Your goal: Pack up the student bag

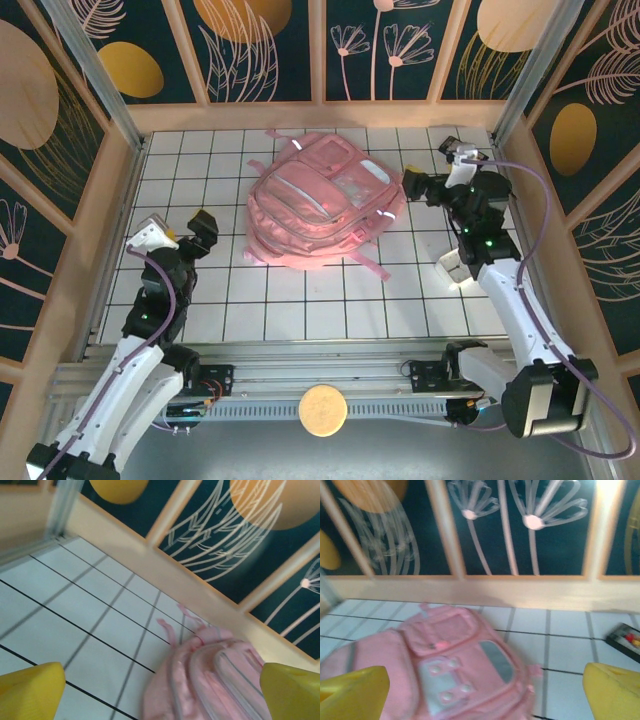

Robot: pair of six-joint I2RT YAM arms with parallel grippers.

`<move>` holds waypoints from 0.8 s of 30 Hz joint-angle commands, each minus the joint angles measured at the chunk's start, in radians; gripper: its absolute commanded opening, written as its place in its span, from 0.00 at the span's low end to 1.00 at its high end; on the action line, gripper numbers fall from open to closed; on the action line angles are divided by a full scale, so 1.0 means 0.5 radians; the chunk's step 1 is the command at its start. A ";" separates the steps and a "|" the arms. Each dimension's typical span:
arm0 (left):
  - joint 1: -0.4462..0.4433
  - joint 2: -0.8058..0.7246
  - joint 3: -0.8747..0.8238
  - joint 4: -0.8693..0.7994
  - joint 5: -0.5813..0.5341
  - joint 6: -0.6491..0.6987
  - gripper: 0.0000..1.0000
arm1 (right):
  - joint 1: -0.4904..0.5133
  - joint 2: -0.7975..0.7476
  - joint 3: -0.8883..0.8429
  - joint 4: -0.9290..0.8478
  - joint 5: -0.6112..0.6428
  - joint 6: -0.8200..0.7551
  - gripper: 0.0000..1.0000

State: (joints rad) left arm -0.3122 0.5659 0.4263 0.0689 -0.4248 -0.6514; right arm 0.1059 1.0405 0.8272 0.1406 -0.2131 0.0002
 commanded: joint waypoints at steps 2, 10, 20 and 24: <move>0.007 -0.012 0.013 -0.139 -0.193 0.260 0.99 | -0.126 0.060 -0.156 0.168 0.240 -0.126 0.99; 0.011 0.147 -0.100 -0.068 -0.341 0.307 0.99 | -0.387 0.631 -0.485 0.816 0.115 0.110 0.99; 0.107 0.479 -0.158 0.423 -0.349 0.635 0.99 | -0.424 1.044 -0.627 1.298 0.064 0.135 0.99; 0.185 0.653 -0.330 0.911 -0.340 0.789 0.99 | -0.426 1.094 -0.626 1.323 0.055 0.135 0.99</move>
State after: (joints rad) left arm -0.2462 0.8433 0.3141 0.2966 -0.5858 -0.3504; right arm -0.0994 1.5700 0.5198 0.7151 -0.1696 0.0589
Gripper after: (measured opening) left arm 0.988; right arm 0.990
